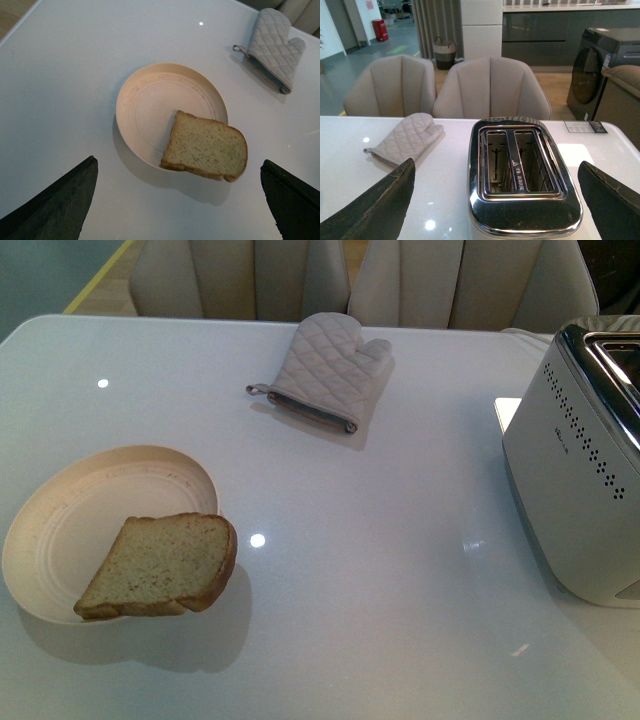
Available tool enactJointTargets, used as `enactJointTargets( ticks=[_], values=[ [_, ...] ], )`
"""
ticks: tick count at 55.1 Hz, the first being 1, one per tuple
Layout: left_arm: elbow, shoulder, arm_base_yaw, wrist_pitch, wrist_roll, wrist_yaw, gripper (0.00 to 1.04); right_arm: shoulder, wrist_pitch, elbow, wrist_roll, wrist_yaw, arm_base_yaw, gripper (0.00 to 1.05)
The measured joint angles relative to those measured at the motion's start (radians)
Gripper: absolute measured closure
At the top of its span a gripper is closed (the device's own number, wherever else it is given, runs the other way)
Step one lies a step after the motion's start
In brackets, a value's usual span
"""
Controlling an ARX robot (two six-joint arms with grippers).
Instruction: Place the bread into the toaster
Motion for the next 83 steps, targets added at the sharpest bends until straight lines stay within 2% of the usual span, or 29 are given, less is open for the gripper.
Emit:
enactJointTargets(
  ticks=[11, 14, 23, 33, 50, 66, 76, 83],
  values=[
    [0.043, 0.468, 0.050, 0.401, 0.101, 0.060, 0.07, 0.000, 0.000, 0.000, 0.000, 0.000, 0.000, 0.09],
    [0.070, 0.605, 0.062, 0.498, 0.125, 0.048, 0.07, 0.000, 0.000, 0.000, 0.000, 0.000, 0.000, 0.09],
    [0.157, 0.976, 0.093, 0.690, 0.184, 0.027, 0.07, 0.000, 0.000, 0.000, 0.000, 0.000, 0.000, 0.09],
    [0.262, 1.258, 0.101, 0.728, 0.216, -0.021, 0.07, 0.000, 0.000, 0.000, 0.000, 0.000, 0.000, 0.09],
    [0.404, 1.468, 0.055, 0.724, 0.226, -0.101, 0.08, 0.000, 0.000, 0.000, 0.000, 0.000, 0.000, 0.09],
    [0.496, 1.584, -0.001, 0.692, 0.187, -0.166, 0.55, 0.000, 0.000, 0.000, 0.000, 0.000, 0.000, 0.09],
    [0.513, 1.621, -0.029, 0.655, 0.135, -0.203, 0.82, 0.000, 0.000, 0.000, 0.000, 0.000, 0.000, 0.09],
    [0.519, 1.626, -0.036, 0.645, 0.078, -0.206, 0.96, 0.000, 0.000, 0.000, 0.000, 0.000, 0.000, 0.09]
  ],
)
